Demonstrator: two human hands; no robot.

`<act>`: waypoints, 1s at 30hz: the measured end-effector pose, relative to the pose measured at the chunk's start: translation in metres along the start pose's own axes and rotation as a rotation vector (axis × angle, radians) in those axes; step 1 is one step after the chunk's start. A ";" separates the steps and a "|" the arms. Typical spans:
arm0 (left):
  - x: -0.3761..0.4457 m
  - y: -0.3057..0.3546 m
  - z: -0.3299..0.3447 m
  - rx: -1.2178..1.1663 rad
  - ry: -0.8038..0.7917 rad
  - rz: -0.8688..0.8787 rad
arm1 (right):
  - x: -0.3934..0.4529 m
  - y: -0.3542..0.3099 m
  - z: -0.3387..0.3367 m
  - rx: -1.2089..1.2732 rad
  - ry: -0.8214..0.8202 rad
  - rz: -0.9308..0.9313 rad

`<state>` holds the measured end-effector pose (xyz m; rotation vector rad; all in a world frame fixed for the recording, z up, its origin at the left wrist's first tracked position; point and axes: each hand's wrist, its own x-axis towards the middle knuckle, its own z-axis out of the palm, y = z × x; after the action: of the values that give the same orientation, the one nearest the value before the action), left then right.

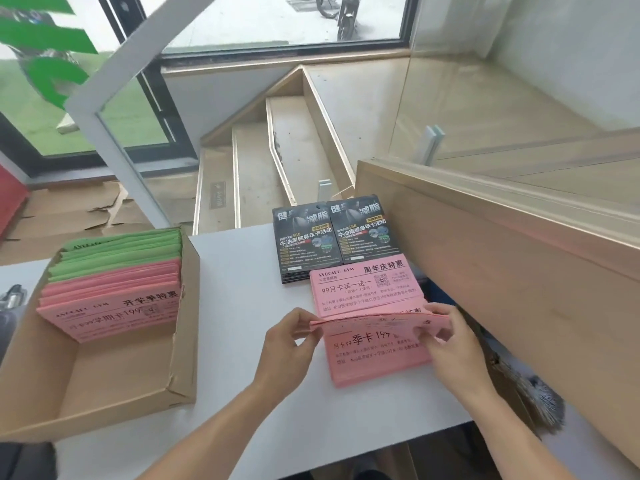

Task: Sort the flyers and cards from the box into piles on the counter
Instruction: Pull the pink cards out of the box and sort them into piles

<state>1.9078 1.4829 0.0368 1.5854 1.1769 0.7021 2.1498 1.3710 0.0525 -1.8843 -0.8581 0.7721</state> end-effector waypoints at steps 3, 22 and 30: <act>0.015 0.005 0.001 -0.039 0.050 -0.065 | 0.013 -0.003 0.003 0.010 0.054 -0.014; 0.100 0.007 0.013 0.009 0.143 -0.295 | 0.111 -0.024 0.034 -0.454 0.071 -0.055; 0.072 0.010 0.020 -0.183 0.119 -0.436 | 0.091 -0.017 0.050 -0.731 -0.010 -0.278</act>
<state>1.9543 1.5418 0.0315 1.0963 1.4426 0.5997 2.1578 1.4738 0.0328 -2.2995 -1.5149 0.3036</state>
